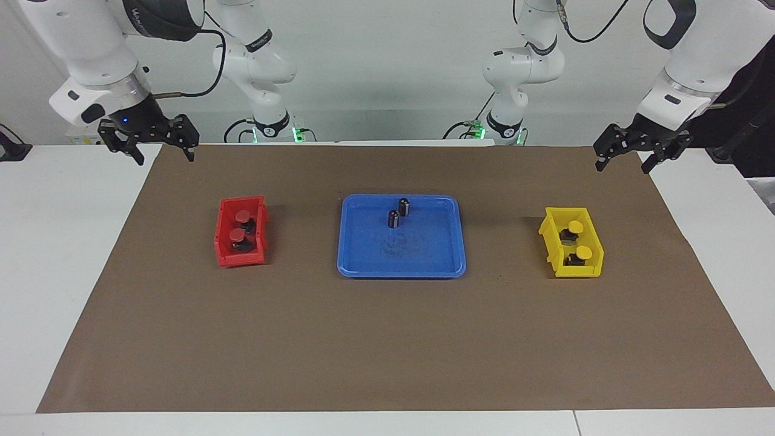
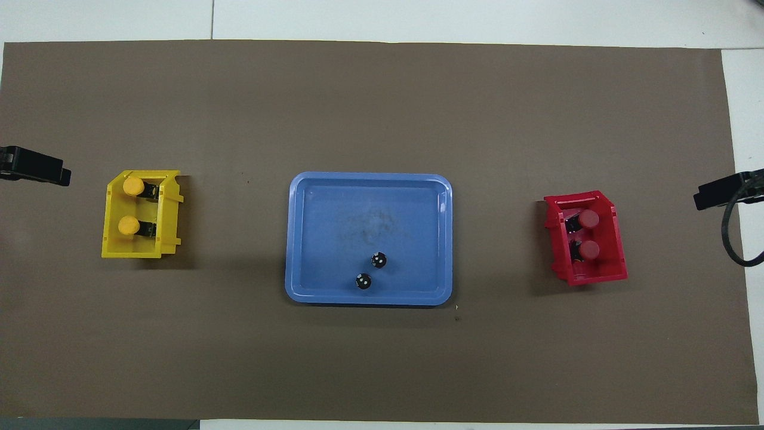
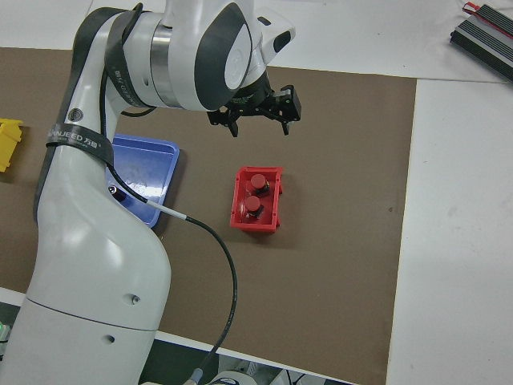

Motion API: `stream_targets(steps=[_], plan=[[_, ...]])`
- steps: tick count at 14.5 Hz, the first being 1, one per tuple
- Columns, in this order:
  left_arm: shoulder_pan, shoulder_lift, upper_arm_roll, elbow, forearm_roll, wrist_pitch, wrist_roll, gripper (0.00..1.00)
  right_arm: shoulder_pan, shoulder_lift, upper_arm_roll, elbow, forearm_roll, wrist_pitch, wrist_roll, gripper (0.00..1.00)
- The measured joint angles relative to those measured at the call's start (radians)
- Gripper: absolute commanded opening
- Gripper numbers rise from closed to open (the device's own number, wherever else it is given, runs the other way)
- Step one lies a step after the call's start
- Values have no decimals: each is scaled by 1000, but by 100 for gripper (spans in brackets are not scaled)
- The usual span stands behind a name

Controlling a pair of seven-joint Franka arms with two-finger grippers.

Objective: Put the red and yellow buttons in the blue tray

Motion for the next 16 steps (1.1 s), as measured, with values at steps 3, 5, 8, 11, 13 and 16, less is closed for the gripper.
stream_targets(steps=[3, 5, 8, 11, 13, 16], plan=[[0, 0, 0, 0, 0, 0, 0, 100, 0, 0, 0, 0, 0, 0, 0, 100], [0, 0, 0, 0, 0, 0, 0, 100, 0, 0, 0, 0, 0, -1, 0, 100], [0, 0, 0, 0, 0, 0, 0, 100, 0, 0, 0, 0, 0, -1, 0, 100], [0, 0, 0, 0, 0, 0, 0, 100, 0, 0, 0, -1, 0, -1, 0, 92], [-1, -1, -2, 0, 0, 1, 0, 100, 0, 0, 1, -18, 1, 30, 4, 82], [-26, -7, -21, 0, 0, -3, 0, 100, 3, -16, 8, -136, 34, 183, 34, 74]])
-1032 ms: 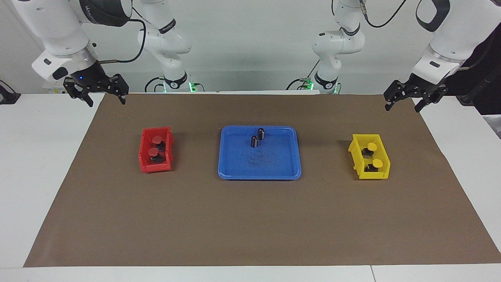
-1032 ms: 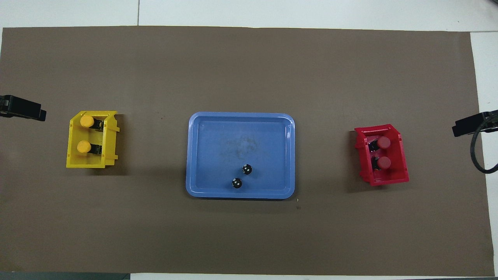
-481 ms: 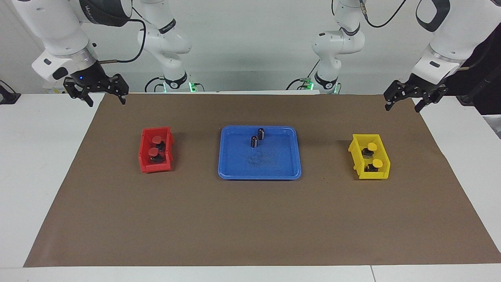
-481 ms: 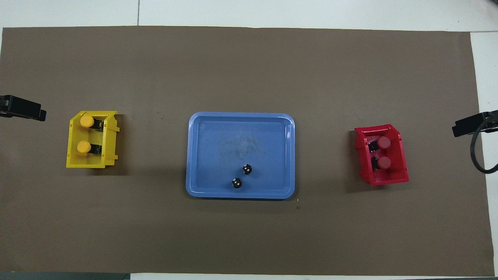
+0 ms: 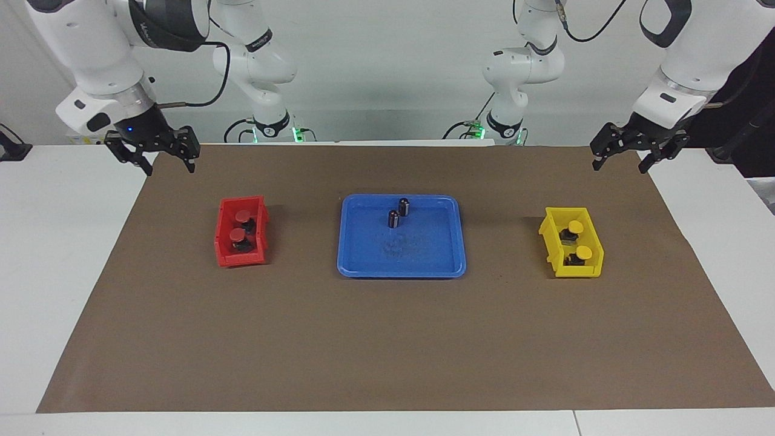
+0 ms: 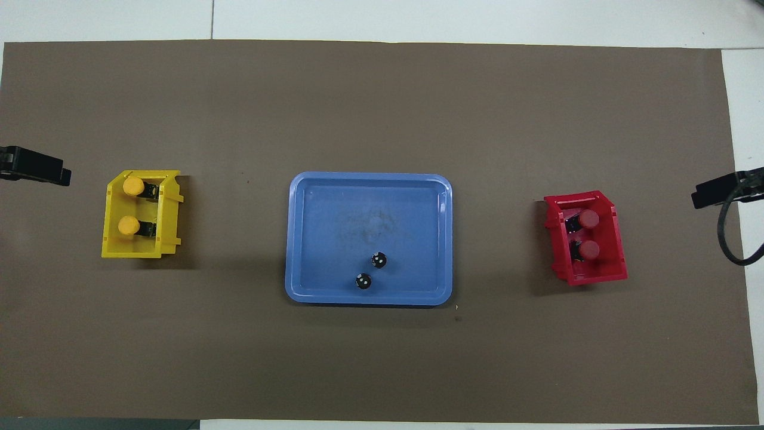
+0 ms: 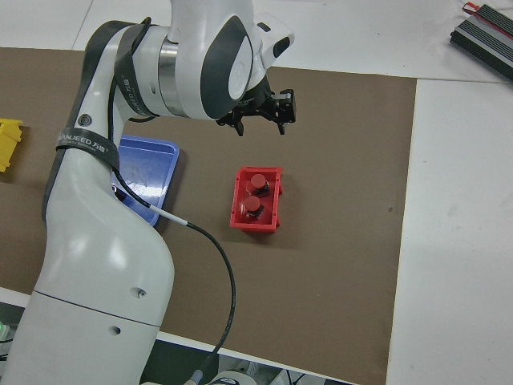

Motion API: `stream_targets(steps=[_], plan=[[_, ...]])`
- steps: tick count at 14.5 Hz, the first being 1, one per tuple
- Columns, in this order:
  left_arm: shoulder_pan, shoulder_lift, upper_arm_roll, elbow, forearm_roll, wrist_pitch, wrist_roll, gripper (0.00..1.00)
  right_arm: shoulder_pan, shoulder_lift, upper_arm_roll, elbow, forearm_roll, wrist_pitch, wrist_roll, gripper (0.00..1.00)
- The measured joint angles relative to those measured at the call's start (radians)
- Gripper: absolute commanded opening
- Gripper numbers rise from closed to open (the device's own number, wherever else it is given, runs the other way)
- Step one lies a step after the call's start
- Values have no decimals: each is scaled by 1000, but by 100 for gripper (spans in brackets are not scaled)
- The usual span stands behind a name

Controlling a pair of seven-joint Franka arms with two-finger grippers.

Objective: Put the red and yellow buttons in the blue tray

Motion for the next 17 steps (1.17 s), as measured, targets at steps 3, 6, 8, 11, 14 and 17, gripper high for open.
stream_targets(steps=[3, 6, 8, 11, 14, 17], plan=[[-19, -4, -7, 0, 0, -7, -2, 100, 1, -6, 3, -154, 25, 168, 39, 71], [-17, -5, -3, -3, 0, -10, -7, 100, 22, 35, 6, -251, 31, 320, 58, 64], [-16, -5, 0, -4, 0, -10, -50, 100, 40, 72, 6, -308, 32, 433, 76, 64], [-15, -5, 1, -5, 0, -10, -73, 100, 49, 100, 7, -397, 32, 553, 81, 63], [-15, -5, 1, -5, 0, -10, -74, 100, 50, 97, 6, -450, 32, 590, 81, 61], [-15, -6, 1, -8, 0, -13, -75, 100, 50, 87, 6, -482, 32, 616, 81, 60]])
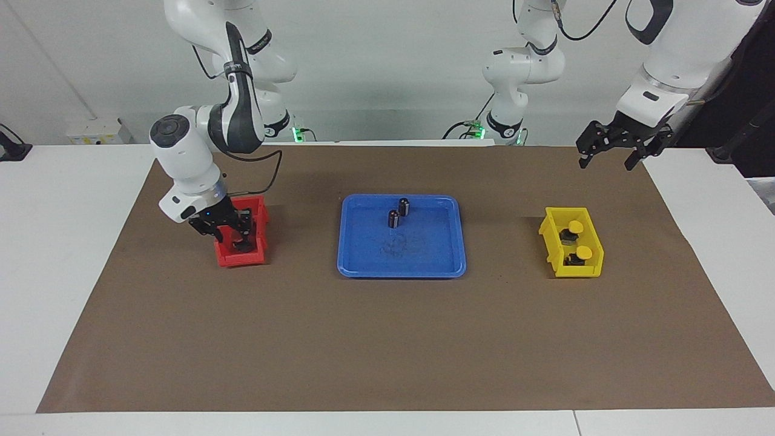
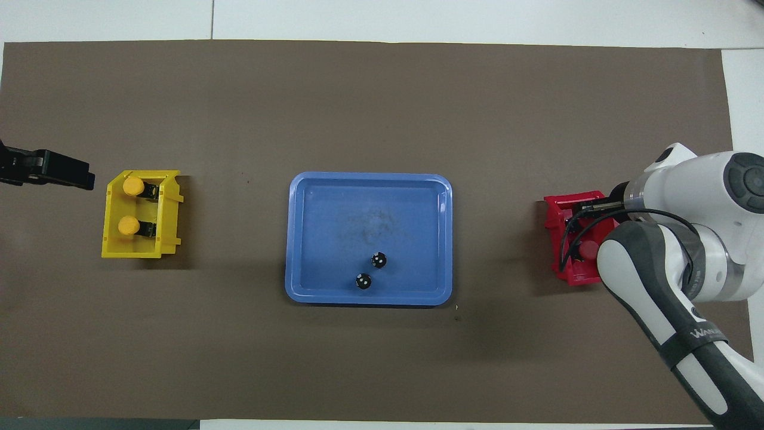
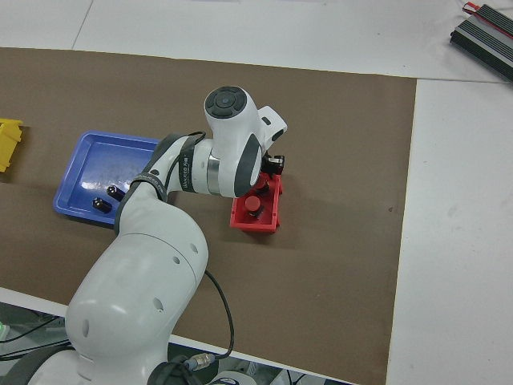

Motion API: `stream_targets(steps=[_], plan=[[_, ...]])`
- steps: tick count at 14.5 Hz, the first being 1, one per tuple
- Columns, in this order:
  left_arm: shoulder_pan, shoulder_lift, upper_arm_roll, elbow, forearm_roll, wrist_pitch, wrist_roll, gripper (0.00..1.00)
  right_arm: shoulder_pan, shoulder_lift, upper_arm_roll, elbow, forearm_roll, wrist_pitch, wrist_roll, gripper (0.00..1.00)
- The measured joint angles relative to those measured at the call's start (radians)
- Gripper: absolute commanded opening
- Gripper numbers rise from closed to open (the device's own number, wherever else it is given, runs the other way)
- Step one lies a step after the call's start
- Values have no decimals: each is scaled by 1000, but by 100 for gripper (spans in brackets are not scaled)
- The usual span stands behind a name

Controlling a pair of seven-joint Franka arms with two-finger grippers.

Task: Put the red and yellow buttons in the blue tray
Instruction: 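Reach the right gripper into the red caddy and grasp a red button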

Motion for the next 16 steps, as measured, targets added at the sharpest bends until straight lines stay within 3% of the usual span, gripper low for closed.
stream_targets(steps=[4, 8, 9, 12, 14, 16], plan=[[0, -2, 0, -2, 0, -2, -1, 100, 1, -4, 0, -32, 0, 30, 0, 58], [0, -4, 0, -13, 0, -2, -7, 100, 1, -5, 0, -43, 0, 31, 0, 26], [0, -7, 0, -18, 0, -2, -7, 100, 1, -5, 0, -44, 0, 31, 0, 22], [0, -16, 1, -32, 0, 0, -7, 100, 2, -6, 0, -33, 0, 18, 0, 22], [1, -18, 3, -34, 0, 1, -7, 100, 2, -4, 0, 45, -1, -97, 0, 22], [1, -18, 3, -36, 0, 2, -7, 100, 12, 7, 1, 194, -1, -278, 0, 22]])
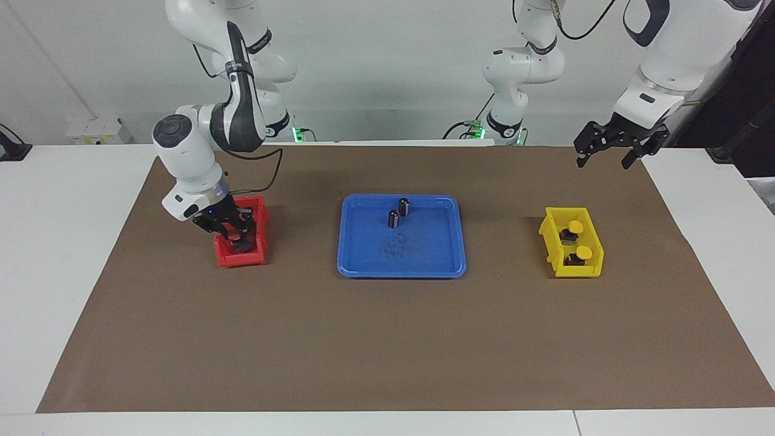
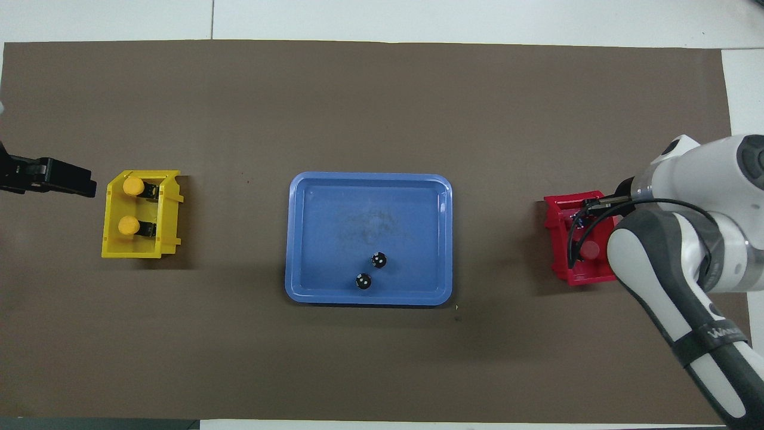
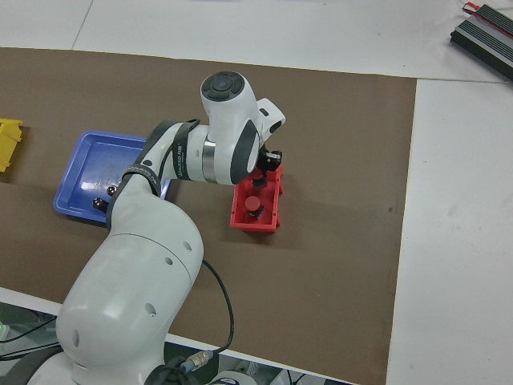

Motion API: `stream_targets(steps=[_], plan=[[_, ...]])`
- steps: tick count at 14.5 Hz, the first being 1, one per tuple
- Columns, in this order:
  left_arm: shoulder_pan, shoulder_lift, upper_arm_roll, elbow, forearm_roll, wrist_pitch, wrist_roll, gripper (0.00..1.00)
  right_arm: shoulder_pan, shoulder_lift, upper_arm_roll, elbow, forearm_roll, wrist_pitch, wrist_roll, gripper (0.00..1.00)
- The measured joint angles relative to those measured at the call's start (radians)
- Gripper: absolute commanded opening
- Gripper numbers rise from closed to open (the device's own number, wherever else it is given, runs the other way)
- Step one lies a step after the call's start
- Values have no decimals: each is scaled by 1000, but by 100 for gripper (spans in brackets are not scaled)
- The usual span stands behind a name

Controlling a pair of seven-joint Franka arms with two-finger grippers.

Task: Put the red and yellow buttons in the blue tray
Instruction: 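Reach the right gripper into the red caddy and grasp a red button, then carry the red button to the tray while the left gripper grasps a yellow button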

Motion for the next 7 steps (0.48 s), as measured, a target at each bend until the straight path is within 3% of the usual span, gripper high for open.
stream_targets(steps=[3, 7], plan=[[0, -1, 0, -3, 0, 3, 0, 100, 57, 47, 1, 234, 0, -200, 31, 22], [0, -3, 0, -13, 0, 25, 0, 100, 250, 141, 5, 391, 0, -198, 356, 21]])
